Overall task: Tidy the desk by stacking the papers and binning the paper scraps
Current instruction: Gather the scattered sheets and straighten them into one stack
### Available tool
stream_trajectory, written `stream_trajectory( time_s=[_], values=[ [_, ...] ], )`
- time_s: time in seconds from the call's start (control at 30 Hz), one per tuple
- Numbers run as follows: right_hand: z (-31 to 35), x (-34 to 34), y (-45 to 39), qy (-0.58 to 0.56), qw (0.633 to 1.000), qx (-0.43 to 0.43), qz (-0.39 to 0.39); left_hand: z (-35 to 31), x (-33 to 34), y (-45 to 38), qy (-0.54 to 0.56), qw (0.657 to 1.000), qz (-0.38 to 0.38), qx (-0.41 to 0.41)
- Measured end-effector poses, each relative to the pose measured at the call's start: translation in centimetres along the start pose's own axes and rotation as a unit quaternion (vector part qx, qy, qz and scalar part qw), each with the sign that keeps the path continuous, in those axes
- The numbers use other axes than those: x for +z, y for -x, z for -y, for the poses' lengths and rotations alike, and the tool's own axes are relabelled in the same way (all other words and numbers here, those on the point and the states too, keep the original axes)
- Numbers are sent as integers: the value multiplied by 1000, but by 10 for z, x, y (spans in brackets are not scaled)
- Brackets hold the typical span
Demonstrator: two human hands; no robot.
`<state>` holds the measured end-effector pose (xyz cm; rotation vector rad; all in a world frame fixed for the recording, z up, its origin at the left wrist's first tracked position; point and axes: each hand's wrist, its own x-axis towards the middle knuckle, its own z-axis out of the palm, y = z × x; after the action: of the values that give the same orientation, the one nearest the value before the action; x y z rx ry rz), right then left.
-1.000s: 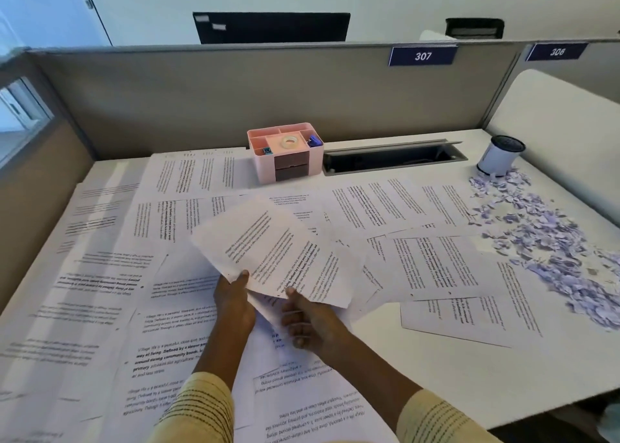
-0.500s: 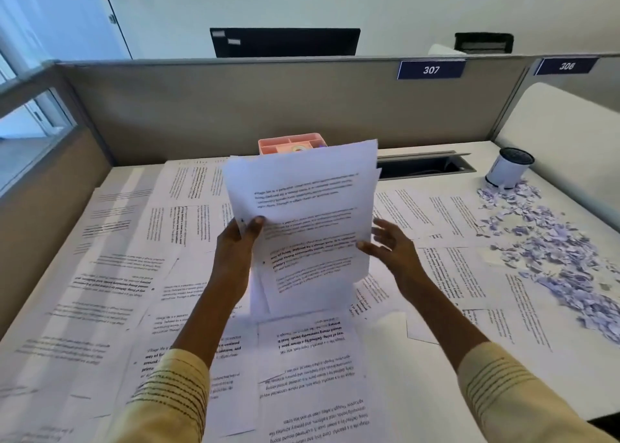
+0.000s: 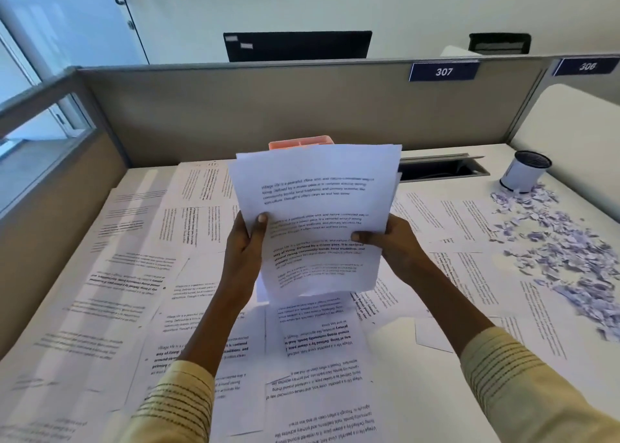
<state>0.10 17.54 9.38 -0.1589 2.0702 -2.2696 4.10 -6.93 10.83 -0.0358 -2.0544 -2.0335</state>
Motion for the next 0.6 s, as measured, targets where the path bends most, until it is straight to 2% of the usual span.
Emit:
stream_trajectory(
  time_s=[0.13,0.27,0.43,0.6],
  values=[
    [-10,5,2,-19,999,29,24,10,-1,9,-33,999,-31,-7],
    [-6,9,-2,-33,999,25,5,6,-2,8,-29,998,-53,3],
    [-11,6,-6,-4,1000,13,22,13,-2,18,-40,998,-45,-15],
    [-23,9,-4,7,1000,28,7,32,-3,25,-59,996,-42,-49]
  ],
)
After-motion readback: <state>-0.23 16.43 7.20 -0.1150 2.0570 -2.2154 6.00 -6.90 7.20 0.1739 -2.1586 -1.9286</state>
